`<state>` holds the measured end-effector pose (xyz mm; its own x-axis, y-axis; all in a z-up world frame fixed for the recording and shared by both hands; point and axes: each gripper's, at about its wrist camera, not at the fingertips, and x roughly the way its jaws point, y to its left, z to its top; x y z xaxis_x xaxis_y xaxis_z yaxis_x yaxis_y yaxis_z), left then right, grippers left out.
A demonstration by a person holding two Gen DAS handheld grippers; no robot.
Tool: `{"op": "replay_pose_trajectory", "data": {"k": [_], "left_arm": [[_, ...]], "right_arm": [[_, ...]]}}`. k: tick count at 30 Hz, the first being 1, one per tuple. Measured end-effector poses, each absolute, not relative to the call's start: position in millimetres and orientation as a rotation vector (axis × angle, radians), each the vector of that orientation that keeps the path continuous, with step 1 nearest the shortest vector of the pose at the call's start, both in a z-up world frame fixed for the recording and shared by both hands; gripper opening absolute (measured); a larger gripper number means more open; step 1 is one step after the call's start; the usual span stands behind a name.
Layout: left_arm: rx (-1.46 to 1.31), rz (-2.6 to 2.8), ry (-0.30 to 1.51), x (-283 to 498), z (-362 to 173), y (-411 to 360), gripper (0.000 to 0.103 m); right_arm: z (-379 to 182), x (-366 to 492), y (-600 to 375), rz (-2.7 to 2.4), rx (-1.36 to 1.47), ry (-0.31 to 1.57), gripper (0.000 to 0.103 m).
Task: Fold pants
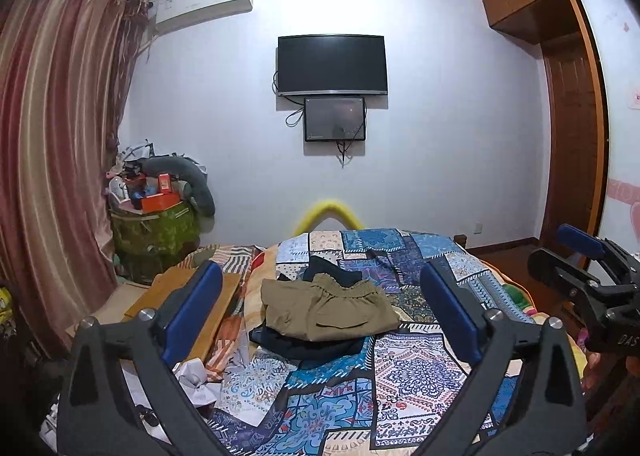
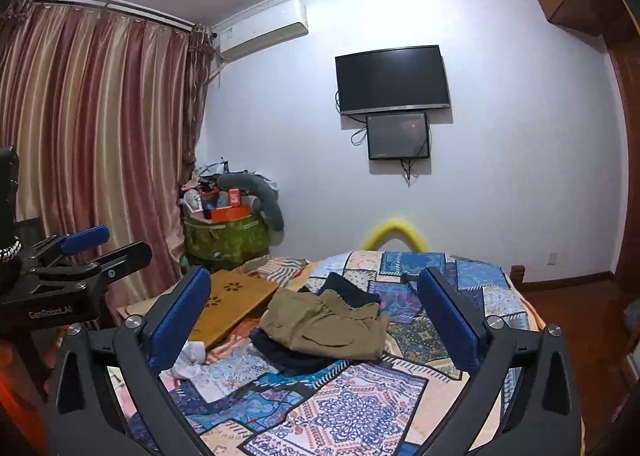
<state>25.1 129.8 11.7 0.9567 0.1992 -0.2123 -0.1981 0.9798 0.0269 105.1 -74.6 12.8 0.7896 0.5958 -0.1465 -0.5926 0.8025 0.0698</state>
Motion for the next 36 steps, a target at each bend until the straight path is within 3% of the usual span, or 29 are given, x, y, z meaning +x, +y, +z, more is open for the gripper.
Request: {"op": "replay_pose_trajectory", "data": {"k": [36], "left_arm": [[-0.003,0.179,0.238,35.5,4.1,135.1,0.103]], "right_arm": [[9.8,98.6,-82.6,0.604,0.012,0.189,0.102]]}}
